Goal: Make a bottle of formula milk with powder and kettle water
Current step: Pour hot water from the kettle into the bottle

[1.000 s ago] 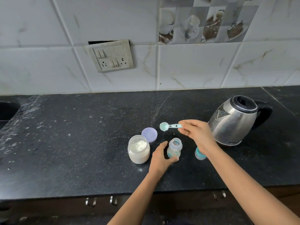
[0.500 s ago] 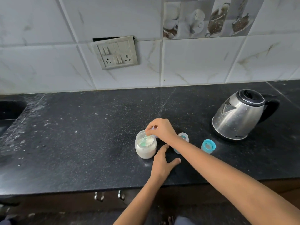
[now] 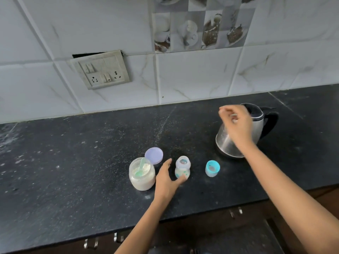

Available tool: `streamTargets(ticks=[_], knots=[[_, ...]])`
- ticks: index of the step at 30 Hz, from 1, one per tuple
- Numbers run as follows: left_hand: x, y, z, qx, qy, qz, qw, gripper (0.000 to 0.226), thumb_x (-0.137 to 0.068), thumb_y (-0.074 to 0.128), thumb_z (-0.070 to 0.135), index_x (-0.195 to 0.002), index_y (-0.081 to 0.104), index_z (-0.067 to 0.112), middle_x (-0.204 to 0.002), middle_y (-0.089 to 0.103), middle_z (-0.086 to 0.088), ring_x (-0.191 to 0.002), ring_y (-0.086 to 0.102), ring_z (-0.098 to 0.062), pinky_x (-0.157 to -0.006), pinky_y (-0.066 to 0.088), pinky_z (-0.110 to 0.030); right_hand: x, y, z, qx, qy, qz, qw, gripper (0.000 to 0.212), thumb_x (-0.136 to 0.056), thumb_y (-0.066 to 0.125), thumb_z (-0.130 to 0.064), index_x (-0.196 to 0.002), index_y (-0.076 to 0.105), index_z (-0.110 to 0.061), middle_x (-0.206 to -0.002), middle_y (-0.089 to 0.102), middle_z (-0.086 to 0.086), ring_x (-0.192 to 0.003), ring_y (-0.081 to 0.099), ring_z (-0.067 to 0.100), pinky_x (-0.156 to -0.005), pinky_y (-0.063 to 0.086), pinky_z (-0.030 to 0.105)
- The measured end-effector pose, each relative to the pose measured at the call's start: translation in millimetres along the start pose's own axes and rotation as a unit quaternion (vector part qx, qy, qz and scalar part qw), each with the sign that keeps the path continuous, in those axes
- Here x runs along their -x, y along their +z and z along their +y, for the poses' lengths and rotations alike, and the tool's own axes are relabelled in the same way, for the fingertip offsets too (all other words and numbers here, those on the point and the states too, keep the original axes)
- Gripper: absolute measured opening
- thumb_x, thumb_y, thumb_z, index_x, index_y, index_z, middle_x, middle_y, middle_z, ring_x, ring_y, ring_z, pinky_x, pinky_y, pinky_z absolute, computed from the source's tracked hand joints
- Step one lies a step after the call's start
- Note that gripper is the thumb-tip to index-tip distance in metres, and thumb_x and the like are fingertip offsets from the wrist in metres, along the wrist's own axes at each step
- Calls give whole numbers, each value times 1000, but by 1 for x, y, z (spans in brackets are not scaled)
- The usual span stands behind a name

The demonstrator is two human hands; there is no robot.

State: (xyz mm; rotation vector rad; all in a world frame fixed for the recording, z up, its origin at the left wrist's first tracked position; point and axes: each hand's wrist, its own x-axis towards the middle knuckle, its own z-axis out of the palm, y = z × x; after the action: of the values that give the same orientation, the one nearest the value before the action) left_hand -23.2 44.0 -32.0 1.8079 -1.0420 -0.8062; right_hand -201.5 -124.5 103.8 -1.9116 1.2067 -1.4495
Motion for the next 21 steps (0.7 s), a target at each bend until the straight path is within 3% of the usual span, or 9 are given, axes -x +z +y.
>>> streamTargets(ticks=[3,5,8,11,13,15,17,21], knots=[[-4,7,3,7,0,-2,1000,85,-72,83,22,-144,37,20,-146,45,6,-133,40,-8,-109,32,-25,-31,-50,41,39,4,130,991,19,-92,59,-21,-104,69,-9,-106,55,2,-89,60,15,-80,49,19],[-5,8,2,6,0,0,1000,83,-72,83,21,-143,39,20,-143,47,8,-130,42,-6,-108,34,-24,-46,-73,70,57,36,162,984,24,-94,54,-25,-108,66,-9,-109,54,7,-93,58,14,-83,48,23],[-7,13,0,14,8,9,1000,76,-69,84,22,-135,46,25,-133,54,14,-122,47,-2,-97,34,-11,-61,-99,107,88,134,115,980,32,-94,44,-41,-105,63,-17,-104,54,7,-89,51,8,-86,41,28],[-7,17,1,29,16,15,999,63,-68,84,20,-119,52,37,-120,59,24,-114,54,4,-87,37,-2,-67,-108,127,65,257,24,964,46,-97,38,-52,-111,63,-16,-108,55,-3,-102,50,15,-91,35,30],[-5,19,3,36,21,22,999,58,-69,84,18,-113,54,42,-115,62,25,-111,55,7,-86,39,-2,-70,-106,135,48,266,-10,963,49,-95,38,-56,-94,62,-13,-94,56,-1,-92,50,14,-85,36,31],[-4,21,5,44,24,33,998,56,-69,84,18,-111,56,41,-112,64,25,-108,55,8,-86,38,-3,-67,-103,137,13,245,5,970,50,-92,44,-59,-64,44,-17,-68,41,-2,-65,40,8,-67,31,31],[-5,24,6,48,23,44,998,53,-70,84,17,-110,57,40,-111,64,25,-107,56,9,-85,38,-2,-60,-100,140,-17,220,24,975,55,-89,49,-58,-57,25,-21,-57,25,-5,-50,24,5,-57,21,31],[-6,26,6,49,21,52,997,50,-72,83,18,-109,58,39,-108,65,27,-106,57,9,-85,39,-4,-43,-93,149,-82,210,35,974,78,-79,59,-68,-54,35,2,-46,33,-2,-41,32,9,-45,29,26]])
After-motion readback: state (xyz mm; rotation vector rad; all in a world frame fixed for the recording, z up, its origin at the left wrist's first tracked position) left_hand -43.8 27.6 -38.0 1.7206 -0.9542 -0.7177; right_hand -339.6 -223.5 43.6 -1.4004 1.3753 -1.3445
